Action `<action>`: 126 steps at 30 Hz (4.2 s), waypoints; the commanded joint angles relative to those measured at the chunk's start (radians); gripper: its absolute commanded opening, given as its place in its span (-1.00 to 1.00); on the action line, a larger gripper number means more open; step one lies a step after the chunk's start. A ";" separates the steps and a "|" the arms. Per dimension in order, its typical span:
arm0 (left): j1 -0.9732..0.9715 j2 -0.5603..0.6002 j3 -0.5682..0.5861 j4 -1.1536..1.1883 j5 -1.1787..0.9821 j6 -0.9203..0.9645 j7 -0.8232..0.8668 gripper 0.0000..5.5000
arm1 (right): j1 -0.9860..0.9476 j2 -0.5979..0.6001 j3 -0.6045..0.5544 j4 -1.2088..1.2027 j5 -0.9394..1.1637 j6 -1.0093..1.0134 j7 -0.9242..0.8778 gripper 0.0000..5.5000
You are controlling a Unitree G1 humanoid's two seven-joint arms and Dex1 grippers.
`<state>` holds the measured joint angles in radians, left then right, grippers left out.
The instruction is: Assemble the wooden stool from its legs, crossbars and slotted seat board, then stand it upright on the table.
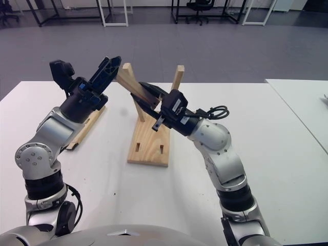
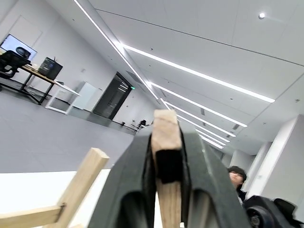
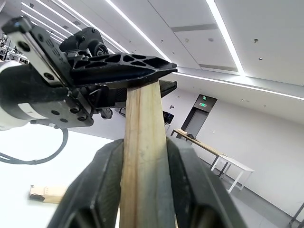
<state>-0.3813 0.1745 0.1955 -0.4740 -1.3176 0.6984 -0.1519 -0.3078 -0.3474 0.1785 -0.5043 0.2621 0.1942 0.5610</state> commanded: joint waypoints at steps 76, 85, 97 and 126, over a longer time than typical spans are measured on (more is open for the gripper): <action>-0.154 0.321 0.000 1.386 0.991 -0.624 -0.568 -0.48 | 0.167 -0.047 0.024 0.545 -0.259 -0.285 0.054 0.13; -0.081 0.444 -0.094 1.162 1.060 -0.394 -0.714 0.06 | 0.186 -0.029 0.027 0.540 -0.270 -0.280 0.040 0.13; 0.028 0.491 -0.146 1.046 1.140 -0.262 -0.681 0.45 | 0.204 -0.014 0.050 0.524 -0.278 -0.252 0.034 0.13; 0.277 0.472 0.146 0.033 0.772 -0.379 -0.574 -0.26 | -0.248 0.272 -0.431 0.202 1.204 0.605 -0.543 0.35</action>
<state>-0.0595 0.6402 0.4113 -0.3766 -0.5861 0.3031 -0.7588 -0.4914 -0.1015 -0.2531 -0.2906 1.3821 0.8164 0.1274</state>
